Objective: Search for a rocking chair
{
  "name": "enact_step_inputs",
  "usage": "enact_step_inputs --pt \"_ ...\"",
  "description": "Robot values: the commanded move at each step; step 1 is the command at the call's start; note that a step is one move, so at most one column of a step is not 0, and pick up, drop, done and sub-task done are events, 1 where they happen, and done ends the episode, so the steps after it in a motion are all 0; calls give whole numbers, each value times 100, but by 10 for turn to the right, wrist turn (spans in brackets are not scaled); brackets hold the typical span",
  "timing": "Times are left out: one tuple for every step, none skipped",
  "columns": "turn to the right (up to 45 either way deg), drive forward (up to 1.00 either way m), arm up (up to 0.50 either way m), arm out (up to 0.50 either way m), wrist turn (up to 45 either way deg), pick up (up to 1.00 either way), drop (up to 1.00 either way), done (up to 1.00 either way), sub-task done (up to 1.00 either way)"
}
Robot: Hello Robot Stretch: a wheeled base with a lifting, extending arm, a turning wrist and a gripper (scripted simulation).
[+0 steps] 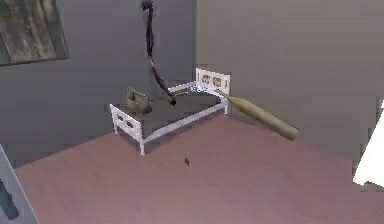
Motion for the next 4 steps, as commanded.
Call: enact_step_inputs --pt "-450 0 0 0 0 0 0 0 0" --pt "-450 0 0 0 0 0 0 0 0" --pt "-180 0 0 0 0 0 0 0 0" --pt "-30 0 0 0 0 0 0 0 0"
